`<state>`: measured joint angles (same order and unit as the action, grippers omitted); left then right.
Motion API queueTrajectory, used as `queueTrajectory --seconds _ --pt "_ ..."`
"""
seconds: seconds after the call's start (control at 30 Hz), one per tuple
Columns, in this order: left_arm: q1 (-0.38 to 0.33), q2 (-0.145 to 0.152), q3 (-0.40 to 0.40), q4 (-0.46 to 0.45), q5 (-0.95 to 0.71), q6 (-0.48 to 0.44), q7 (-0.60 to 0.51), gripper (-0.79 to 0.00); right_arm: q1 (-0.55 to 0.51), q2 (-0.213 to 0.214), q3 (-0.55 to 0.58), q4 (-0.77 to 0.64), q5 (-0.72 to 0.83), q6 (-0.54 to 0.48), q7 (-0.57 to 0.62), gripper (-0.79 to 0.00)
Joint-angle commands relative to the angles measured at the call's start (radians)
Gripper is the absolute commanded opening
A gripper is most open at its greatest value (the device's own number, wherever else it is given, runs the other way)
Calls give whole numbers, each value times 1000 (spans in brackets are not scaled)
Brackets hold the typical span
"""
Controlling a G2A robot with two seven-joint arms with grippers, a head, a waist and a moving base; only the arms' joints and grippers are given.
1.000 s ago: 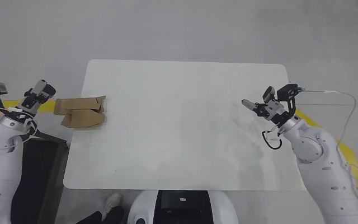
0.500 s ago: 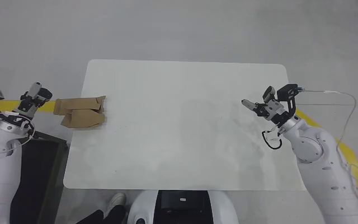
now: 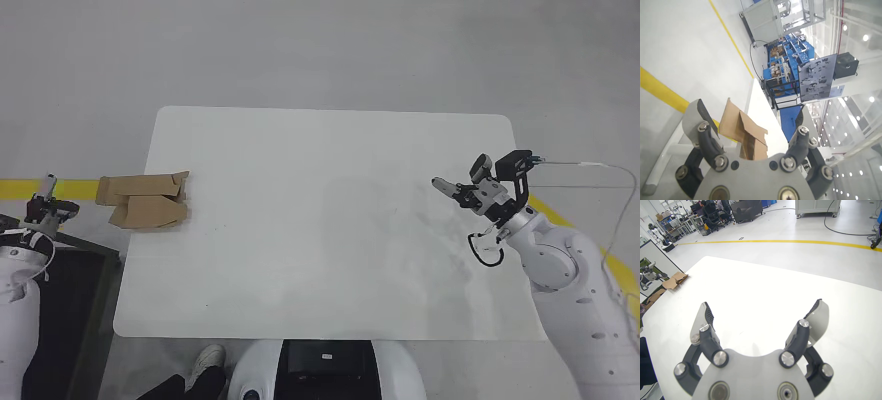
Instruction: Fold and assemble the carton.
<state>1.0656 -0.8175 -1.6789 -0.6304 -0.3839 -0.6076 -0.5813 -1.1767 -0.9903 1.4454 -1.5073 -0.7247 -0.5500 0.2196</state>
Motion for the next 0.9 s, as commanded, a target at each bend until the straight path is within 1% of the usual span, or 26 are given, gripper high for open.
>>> queueTrajectory --seconds 0.0,0.1,0.23,0.37,0.47,0.5,0.57,0.7,0.87 --pt "-17 -5 15 45 5 1 -16 0 0 0 0 0 0 0 0 0" --pt "-52 -19 54 104 29 -4 -39 0 0 0 0 0 0 0 0 0" --pt "-105 -47 104 170 14 1 -105 0 0 0 0 0 0 0 0 0" --pt "-157 -71 131 224 -29 20 -168 0 0 0 0 0 0 0 0 0" --pt "-192 -84 144 251 -41 13 -185 0 0 0 0 0 0 0 0 0" --pt "-204 -88 146 260 -48 17 -189 -372 0 0 0 0 0 0 0 0" --pt "-225 -93 153 277 -49 20 -193 -785 0 0 0 0 0 0 0 0" --pt "-256 -101 157 309 -57 32 -210 -785 0 0 0 0 0 0 0 0" --pt "-280 -103 153 335 -70 45 -228 -785 0 0 0 0 0 0 0 0"
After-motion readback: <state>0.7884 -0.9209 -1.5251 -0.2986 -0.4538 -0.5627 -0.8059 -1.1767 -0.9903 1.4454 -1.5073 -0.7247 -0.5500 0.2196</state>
